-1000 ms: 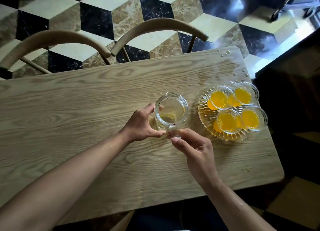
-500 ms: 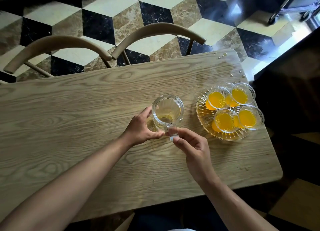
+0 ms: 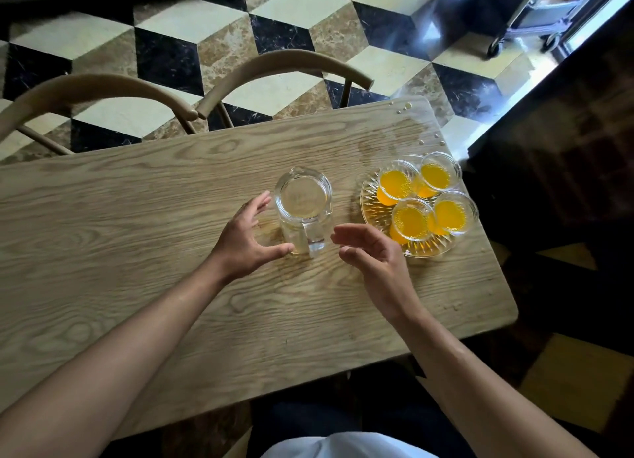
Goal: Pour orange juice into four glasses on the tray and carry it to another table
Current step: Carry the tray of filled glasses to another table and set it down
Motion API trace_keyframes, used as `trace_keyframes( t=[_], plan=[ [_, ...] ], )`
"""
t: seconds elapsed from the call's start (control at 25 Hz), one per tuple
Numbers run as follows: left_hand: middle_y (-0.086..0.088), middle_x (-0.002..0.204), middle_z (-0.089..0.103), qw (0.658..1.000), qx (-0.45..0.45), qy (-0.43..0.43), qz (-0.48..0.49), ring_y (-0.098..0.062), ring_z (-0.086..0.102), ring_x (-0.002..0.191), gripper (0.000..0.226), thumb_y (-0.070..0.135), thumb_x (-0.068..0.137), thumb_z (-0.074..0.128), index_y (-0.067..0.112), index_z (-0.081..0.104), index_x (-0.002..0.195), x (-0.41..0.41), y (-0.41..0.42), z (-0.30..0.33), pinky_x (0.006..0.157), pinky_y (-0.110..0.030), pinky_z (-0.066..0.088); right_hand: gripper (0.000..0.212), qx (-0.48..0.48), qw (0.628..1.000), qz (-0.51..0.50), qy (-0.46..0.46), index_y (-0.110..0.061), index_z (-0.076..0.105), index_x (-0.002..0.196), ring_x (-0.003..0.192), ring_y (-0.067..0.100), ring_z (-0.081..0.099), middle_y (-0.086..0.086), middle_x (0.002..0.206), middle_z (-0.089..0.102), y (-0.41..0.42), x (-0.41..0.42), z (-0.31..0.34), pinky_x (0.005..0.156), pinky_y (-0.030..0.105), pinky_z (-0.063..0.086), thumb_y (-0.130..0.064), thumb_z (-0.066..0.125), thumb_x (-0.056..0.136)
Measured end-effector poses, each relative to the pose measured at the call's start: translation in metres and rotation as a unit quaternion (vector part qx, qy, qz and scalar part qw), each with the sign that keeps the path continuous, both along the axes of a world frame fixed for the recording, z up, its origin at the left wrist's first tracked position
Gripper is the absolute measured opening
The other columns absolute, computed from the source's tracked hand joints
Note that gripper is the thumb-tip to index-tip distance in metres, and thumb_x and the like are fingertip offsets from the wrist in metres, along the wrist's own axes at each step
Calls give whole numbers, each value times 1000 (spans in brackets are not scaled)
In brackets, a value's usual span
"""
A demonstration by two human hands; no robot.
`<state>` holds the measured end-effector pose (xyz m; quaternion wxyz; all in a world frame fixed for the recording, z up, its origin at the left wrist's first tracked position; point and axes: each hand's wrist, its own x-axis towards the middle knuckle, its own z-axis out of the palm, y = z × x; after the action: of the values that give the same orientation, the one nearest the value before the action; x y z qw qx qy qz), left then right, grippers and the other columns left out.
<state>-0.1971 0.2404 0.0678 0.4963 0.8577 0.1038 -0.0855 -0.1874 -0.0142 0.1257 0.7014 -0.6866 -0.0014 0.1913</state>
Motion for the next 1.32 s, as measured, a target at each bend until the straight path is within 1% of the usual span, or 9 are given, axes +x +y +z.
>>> trace_keyframes(
  t=[0.16,0.32,0.44,0.56,0.76,0.96,1.08,1.2,1.32],
  plan=[
    [-7,153,57,997,33,-49,54,-14,55,140,104,23,69,100,15,46,157,-19,-9,25,118,-36,46,35,-13,1000,20,-9,-14,73,113,108,15,73,4,111,78,-20,-2,7,85,24,55,-16,69,79],
    [-3,144,63,992,34,-56,110,-11,60,132,95,44,69,96,17,54,149,-48,-30,44,112,-32,48,31,-31,998,42,-32,-25,72,112,107,12,73,-1,113,77,-48,0,7,89,26,56,-22,73,81],
    [-4,139,65,982,52,-69,170,-12,61,129,79,38,77,92,15,58,144,-73,-64,58,112,-37,51,26,-48,995,59,-61,-25,71,112,103,9,73,-4,110,77,-82,2,5,87,24,55,-19,75,87],
    [-4,140,65,966,81,-100,224,-14,61,131,68,45,83,80,14,61,140,-99,-108,68,110,-38,50,23,-74,992,61,-85,-24,71,109,95,5,73,-4,106,77,-120,4,6,81,21,55,-12,75,90],
    [-9,128,71,952,103,-117,262,-21,66,120,51,29,85,73,10,66,132,-110,-186,75,107,-41,52,22,-116,985,62,-110,-11,72,114,91,10,73,0,101,76,-187,17,16,76,20,56,-12,72,92],
    [-3,93,71,946,92,-100,295,-19,67,87,30,2,91,76,6,72,121,-87,-236,75,92,-40,57,17,-158,978,59,-125,-18,72,111,84,6,69,-8,92,73,-237,42,25,71,14,52,-14,71,94],
    [-1,89,70,952,88,-53,288,-18,66,83,26,5,93,75,7,73,119,-69,-247,69,86,-32,52,17,-180,975,45,-123,-23,72,108,85,13,72,-5,92,74,-248,57,18,76,28,58,-14,70,94],
    [4,83,67,959,81,-12,270,-17,64,79,24,9,95,73,7,72,119,-46,-247,48,85,-35,54,14,-199,973,21,-114,-23,73,105,83,20,74,-2,88,76,-252,72,4,79,42,63,-16,70,94],
    [3,82,65,962,86,33,256,-22,63,80,23,9,96,72,6,71,119,-17,-239,21,81,-33,52,13,-219,972,-4,-83,-19,74,105,80,23,74,3,85,76,-251,87,-12,81,49,62,-14,70,94]
  ],
)
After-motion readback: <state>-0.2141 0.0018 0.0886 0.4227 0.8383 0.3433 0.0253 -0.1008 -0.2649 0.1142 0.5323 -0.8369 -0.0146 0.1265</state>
